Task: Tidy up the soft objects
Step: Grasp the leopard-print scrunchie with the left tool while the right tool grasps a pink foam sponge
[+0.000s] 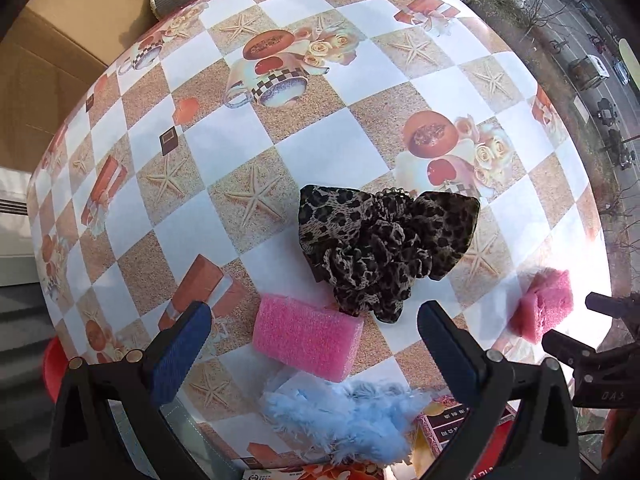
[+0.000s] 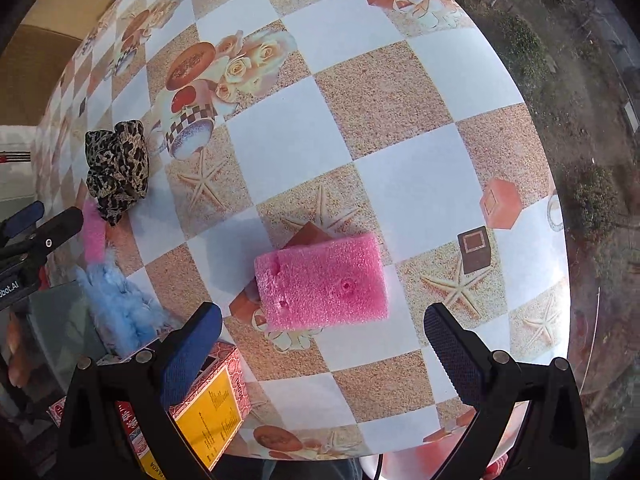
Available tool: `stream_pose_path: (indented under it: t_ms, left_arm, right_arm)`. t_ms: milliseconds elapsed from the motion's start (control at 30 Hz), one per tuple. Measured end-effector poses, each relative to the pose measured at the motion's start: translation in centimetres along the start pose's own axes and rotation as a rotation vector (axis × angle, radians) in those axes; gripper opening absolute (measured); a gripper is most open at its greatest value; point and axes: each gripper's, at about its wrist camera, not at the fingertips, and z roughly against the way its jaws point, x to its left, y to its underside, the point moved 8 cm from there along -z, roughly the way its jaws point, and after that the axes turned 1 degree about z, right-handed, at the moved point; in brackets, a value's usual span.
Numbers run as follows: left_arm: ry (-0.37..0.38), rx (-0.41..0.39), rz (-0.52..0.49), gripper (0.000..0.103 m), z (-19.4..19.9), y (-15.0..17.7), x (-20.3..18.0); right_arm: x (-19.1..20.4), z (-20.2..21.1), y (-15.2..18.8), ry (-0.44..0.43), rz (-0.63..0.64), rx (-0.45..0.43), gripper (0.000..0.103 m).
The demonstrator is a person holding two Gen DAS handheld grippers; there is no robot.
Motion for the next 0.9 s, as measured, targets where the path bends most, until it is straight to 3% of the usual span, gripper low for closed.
stream_pose_path:
  t_ms: [233,400,500,700,900]
  left_arm:
    - [0.002,0.065,0.001,0.103,-3.0,-2.4,-1.7]
    - [0.0,0.105,-0.002,0.103,-5.2,-3.0,-2.4]
    - [-0.005,0.131,-0.007,0.103,-6.4,-3.1,-2.4]
    - [0.08,0.152,0.057,0.103,-7.1,-3.1,-1.4]
    - [0.08,0.16,0.081,0.103,-7.0,-2.6,-0.3]
  right_arm:
    - [1.6,-2.3,0.0,0.155,0.121,-0.021,0.102]
    - [1.5,-3.8,0.4,0.203,0.141,-0.01,0.102]
    - [1.6,-3.8,0.5,0.191,0.138,-0.026,0.103]
    - [1.7,-3.5,0.3,0.191,0.129,-0.044,0.103]
    - [0.8,-3.3,0.4,0.189,0.133,-0.062,0.103]
